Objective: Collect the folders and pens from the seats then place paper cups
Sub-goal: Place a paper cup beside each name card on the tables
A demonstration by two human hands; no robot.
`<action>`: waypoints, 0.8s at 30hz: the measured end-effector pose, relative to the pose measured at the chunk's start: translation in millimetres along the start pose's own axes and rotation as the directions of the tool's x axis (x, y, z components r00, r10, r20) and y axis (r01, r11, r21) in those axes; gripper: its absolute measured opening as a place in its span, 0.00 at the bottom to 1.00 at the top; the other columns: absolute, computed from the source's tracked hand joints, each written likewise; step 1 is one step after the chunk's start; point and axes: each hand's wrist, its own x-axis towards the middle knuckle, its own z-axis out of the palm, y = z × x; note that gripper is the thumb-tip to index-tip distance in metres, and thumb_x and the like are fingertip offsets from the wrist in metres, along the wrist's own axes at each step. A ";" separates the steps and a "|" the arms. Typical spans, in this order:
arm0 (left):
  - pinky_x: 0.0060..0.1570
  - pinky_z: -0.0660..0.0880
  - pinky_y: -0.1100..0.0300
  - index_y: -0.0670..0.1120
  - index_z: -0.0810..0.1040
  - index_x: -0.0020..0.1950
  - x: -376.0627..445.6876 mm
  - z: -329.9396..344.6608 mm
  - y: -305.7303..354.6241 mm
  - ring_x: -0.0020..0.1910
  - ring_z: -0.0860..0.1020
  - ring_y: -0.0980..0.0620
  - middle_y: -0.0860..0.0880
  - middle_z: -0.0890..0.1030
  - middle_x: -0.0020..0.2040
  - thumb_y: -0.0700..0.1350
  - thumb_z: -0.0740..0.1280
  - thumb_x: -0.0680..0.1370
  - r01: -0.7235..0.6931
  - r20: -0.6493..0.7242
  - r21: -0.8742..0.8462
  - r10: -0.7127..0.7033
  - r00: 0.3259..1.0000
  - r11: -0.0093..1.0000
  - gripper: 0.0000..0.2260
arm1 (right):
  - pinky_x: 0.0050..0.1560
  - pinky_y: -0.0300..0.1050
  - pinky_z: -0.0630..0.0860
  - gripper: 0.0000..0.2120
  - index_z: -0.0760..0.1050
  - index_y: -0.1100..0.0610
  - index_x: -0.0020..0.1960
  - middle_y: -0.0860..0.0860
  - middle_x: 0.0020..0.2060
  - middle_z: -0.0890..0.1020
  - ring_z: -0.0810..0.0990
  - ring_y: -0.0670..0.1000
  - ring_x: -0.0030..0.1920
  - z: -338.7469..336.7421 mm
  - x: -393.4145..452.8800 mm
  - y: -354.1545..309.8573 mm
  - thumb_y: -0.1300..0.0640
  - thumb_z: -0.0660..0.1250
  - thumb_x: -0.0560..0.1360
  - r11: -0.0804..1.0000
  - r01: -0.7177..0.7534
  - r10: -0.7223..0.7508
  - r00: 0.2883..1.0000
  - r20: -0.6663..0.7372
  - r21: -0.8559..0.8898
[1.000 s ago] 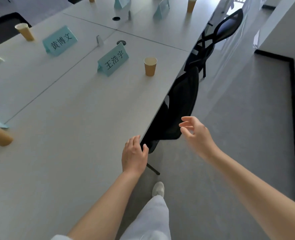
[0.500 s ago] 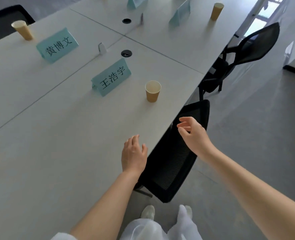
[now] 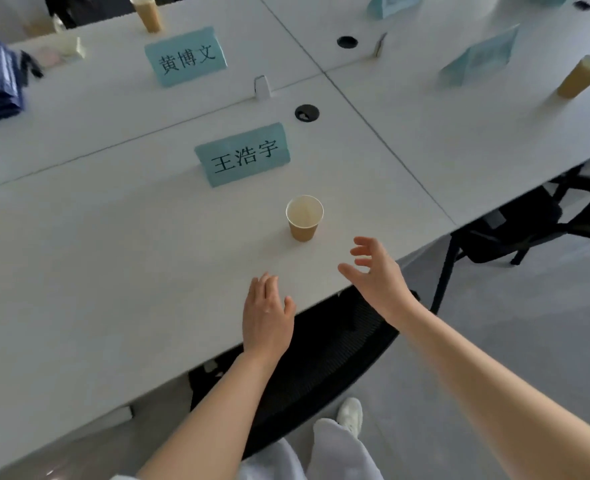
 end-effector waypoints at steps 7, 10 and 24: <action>0.75 0.56 0.50 0.40 0.64 0.74 29.9 18.3 16.6 0.78 0.54 0.42 0.45 0.63 0.77 0.44 0.59 0.81 0.117 -0.097 0.023 -0.114 0.989 0.993 0.22 | 0.61 0.48 0.72 0.34 0.60 0.52 0.73 0.50 0.64 0.72 0.73 0.51 0.60 -4.2 57.2 -2.9 0.53 0.73 0.72 0.994 0.095 -0.089 0.988 0.129 -0.049; 0.74 0.56 0.46 0.41 0.63 0.75 54.4 26.3 11.4 0.78 0.54 0.41 0.44 0.62 0.77 0.44 0.61 0.80 0.180 -0.142 0.056 -0.170 0.975 0.982 0.24 | 0.66 0.50 0.69 0.40 0.55 0.52 0.75 0.51 0.67 0.68 0.71 0.51 0.65 4.9 85.4 -6.0 0.52 0.74 0.71 0.987 0.141 -0.125 0.973 0.193 -0.073; 0.76 0.46 0.48 0.43 0.57 0.79 130.1 41.7 4.4 0.79 0.48 0.44 0.47 0.55 0.80 0.44 0.59 0.80 0.213 -0.187 0.132 -0.187 0.964 0.968 0.27 | 0.52 0.40 0.69 0.31 0.64 0.54 0.63 0.46 0.56 0.72 0.72 0.48 0.55 41.1 154.0 -13.0 0.57 0.77 0.66 0.983 0.182 -0.180 0.968 0.175 0.002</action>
